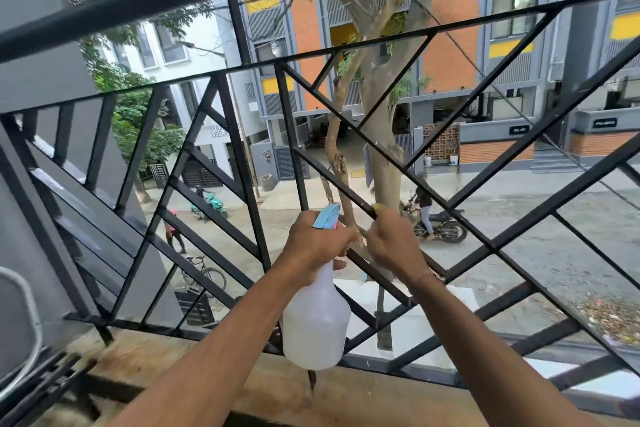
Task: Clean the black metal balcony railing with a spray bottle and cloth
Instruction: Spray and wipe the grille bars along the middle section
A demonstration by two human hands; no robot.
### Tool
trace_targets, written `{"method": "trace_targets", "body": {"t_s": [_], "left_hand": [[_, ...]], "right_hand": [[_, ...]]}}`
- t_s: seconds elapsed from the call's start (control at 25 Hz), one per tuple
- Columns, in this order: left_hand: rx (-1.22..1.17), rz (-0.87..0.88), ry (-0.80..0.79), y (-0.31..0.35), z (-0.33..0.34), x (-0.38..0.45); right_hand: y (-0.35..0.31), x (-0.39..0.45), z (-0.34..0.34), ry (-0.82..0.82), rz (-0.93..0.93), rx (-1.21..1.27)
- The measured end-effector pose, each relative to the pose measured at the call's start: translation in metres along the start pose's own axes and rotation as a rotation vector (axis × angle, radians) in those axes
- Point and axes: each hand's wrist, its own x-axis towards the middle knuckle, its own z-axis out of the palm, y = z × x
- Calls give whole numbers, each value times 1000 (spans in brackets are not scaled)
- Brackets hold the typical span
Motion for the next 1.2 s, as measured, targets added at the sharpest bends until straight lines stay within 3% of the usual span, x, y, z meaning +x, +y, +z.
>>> {"method": "trace_targets", "body": {"t_s": [0.36, 0.48, 0.6, 0.72, 1.08, 1.2], "left_hand": [[-55, 26, 47, 0, -38, 6], [-54, 5, 67, -1, -49, 5], [-28, 11, 80, -5, -52, 9], [-12, 1, 90, -13, -47, 10], [-38, -20, 34, -21, -36, 1], [-66, -34, 25, -23, -34, 1]], "right_hand": [[-119, 86, -6, -164, -212, 253], [-135, 90, 8, -115, -304, 136], [-88, 69, 34, -101, -500, -240], [-21, 46, 47, 65, -719, -524], [90, -40, 12, 128, -618, -682], [122, -64, 2, 14, -474, -683]]}}
